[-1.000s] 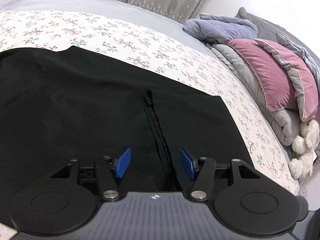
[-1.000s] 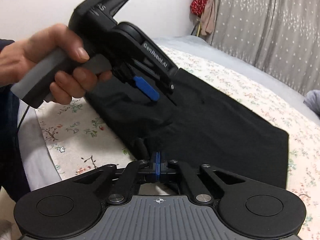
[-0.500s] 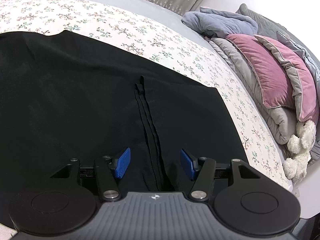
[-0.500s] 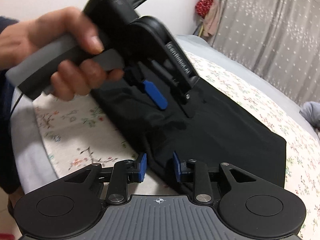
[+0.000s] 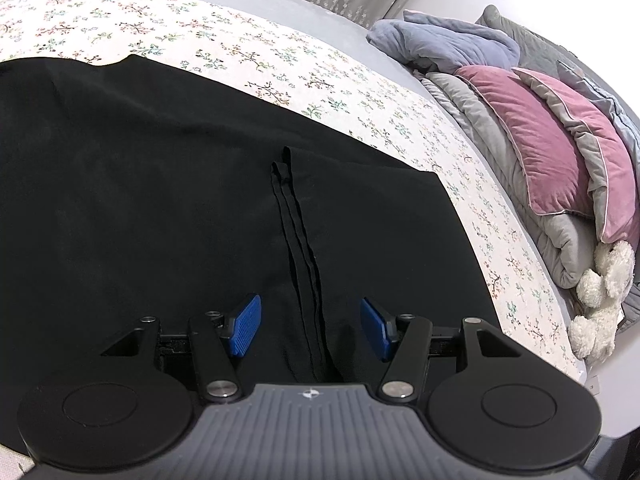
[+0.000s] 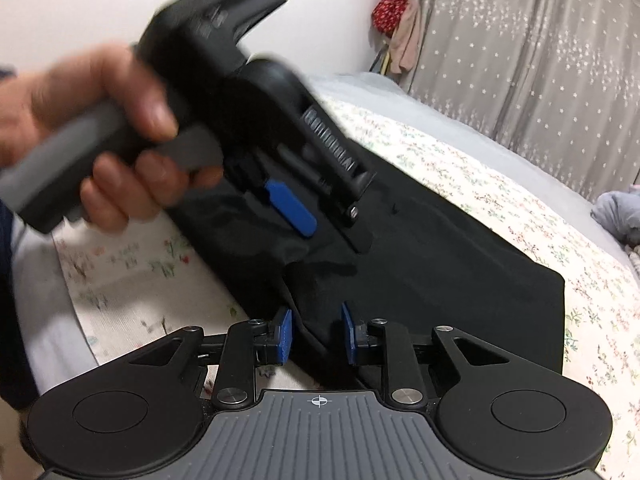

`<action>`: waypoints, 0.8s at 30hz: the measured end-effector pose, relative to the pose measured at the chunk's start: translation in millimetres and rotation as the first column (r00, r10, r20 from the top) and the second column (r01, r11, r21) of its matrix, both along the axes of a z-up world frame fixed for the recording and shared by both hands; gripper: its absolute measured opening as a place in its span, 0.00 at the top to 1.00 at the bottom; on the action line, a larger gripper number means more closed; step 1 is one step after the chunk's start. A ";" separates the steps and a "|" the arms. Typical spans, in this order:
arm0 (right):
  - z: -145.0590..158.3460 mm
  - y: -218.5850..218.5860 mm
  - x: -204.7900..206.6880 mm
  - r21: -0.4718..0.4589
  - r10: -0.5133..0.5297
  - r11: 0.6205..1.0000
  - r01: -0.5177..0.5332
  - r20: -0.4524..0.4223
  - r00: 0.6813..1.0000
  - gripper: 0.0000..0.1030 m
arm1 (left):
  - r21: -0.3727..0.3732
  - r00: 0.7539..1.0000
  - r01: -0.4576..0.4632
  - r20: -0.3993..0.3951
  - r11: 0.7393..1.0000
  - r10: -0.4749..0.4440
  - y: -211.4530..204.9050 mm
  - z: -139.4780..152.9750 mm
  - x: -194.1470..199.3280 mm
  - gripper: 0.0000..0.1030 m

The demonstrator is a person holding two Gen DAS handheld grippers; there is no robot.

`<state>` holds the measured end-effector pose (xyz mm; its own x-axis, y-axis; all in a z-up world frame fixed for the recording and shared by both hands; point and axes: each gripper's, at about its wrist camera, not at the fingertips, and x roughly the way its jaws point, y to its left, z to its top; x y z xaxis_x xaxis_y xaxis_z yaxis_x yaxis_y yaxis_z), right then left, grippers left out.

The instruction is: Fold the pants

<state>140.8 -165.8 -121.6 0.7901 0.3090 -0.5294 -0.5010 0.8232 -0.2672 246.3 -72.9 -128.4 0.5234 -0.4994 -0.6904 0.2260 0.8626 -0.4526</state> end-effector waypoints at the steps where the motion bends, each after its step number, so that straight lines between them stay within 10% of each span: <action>1: -2.7 3.7 -0.4 -0.022 0.000 1.000 0.000 0.010 1.000 0.79 | -0.004 1.000 0.000 -0.003 1.000 0.000 0.0 -0.1 0.2 0.38; 7: 13.7 -9.2 -1.6 0.090 0.025 0.996 -0.024 -0.019 0.999 0.99 | -0.024 1.000 -0.003 -0.018 1.000 0.003 3.0 -2.1 1.1 0.38; 17: 35.7 -47.2 1.3 0.335 -0.037 0.941 0.052 -0.050 0.998 1.00 | -0.128 0.997 -0.023 -0.075 0.992 0.014 10.3 -5.2 4.2 0.38; 24: 29.9 -22.1 -4.5 0.215 -0.069 0.975 0.061 0.029 0.997 1.00 | -0.283 0.992 -0.012 -0.123 0.959 -0.024 3.1 -10.5 8.6 0.32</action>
